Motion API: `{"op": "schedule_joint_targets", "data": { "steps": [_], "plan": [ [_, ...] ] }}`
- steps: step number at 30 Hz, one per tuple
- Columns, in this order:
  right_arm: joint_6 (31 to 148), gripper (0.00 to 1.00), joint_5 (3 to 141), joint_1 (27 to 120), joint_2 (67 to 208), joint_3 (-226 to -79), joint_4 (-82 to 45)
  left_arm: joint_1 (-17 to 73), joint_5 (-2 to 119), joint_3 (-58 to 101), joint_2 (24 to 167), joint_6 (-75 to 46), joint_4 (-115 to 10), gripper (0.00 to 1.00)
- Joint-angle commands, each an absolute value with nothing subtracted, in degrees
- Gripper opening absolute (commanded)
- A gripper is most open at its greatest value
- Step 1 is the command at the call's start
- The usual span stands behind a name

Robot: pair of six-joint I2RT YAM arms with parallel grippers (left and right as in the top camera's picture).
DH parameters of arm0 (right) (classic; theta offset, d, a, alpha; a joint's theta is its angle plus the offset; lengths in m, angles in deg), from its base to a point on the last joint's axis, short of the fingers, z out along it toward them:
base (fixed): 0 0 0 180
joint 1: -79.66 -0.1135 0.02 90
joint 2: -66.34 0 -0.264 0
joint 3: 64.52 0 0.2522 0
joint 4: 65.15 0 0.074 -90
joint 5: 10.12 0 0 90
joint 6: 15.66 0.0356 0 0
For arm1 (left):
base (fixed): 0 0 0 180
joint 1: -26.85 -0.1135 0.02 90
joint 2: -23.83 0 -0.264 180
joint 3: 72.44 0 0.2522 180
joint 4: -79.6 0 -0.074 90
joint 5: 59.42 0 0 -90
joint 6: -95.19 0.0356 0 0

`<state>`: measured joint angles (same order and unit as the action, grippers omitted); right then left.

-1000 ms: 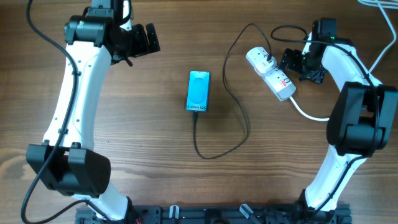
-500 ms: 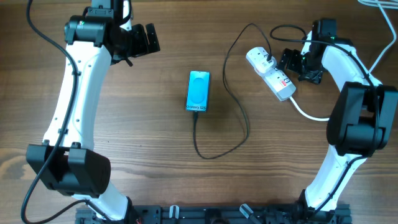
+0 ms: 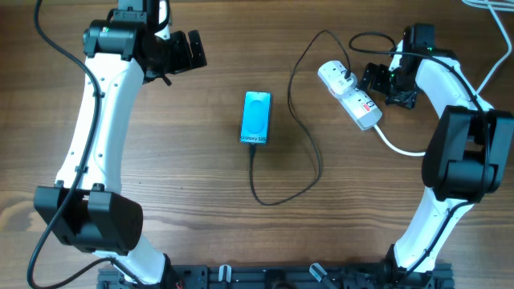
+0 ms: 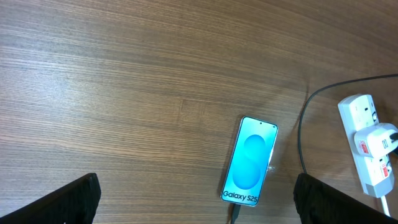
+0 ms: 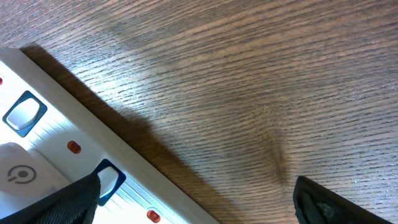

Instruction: Plug charger to phone and switch on socket

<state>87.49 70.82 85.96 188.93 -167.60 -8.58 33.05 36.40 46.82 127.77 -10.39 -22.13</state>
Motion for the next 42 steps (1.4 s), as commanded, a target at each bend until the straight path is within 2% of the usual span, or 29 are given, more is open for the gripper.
{"op": "schedule_joint_targets", "data": {
  "steps": [1, 13, 23, 42],
  "plan": [
    [86.3, 1.0, 68.1, 85.6, 189.9, -166.6, -7.8, 32.9, 35.8, 46.6, 128.1, -10.7, -22.1, 1.0],
    [84.8, 1.0, 68.2, 85.7, 190.6, -165.0, -8.3, 32.9, 35.8, 46.6, 128.1, -10.7, -22.1, 1.0],
    [88.8, 1.0, 69.9, 88.5, 183.3, -167.3, -8.8, 32.9, 35.8, 46.6, 128.1, -10.7, -22.1, 1.0],
    [87.8, 1.0, 67.3, 86.6, 190.0, -166.7, -9.4, 32.9, 35.8, 46.6, 128.1, -10.7, -22.1, 1.0]
  ]
}}
